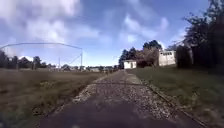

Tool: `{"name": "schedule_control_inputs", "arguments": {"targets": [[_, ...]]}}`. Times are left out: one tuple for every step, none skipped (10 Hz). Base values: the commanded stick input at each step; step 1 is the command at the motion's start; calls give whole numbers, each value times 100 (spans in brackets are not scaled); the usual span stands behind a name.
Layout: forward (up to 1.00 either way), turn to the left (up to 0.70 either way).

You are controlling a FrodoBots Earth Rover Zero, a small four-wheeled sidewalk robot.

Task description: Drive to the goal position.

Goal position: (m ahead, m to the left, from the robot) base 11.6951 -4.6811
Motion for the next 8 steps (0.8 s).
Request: {"name": "schedule_control_inputs", "arguments": {"targets": [[85, -31], [85, -8], [85, -3], [85, 0], [85, 0], [85, 0], [85, 0], [85, 0]]}}
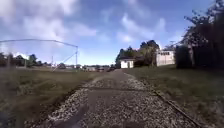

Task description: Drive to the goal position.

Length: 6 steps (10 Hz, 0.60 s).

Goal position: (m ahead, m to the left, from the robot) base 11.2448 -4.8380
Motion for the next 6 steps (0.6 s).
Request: {"name": "schedule_control_inputs", "arguments": {"targets": [[85, 0], [85, 0], [85, 0], [85, 0], [85, 0], [85, 0]]}}
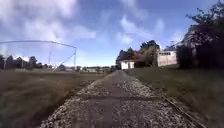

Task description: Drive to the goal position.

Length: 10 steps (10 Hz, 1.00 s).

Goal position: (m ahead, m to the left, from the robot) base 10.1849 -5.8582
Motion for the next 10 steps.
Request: {"name": "schedule_control_inputs", "arguments": {"targets": [[85, 0], [85, 0], [85, 0], [85, 0], [85, 0], [85, -23], [85, -29], [85, -7], [85, -4], [85, 0]]}}
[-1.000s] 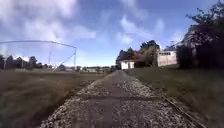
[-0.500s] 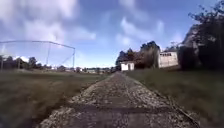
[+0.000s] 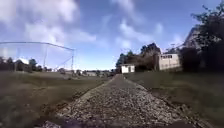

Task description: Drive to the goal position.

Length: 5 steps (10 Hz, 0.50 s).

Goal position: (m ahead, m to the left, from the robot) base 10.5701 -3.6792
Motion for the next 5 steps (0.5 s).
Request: {"name": "schedule_control_inputs", "arguments": {"targets": [[85, 0], [85, 0], [85, 0], [85, 0], [85, 0]]}}
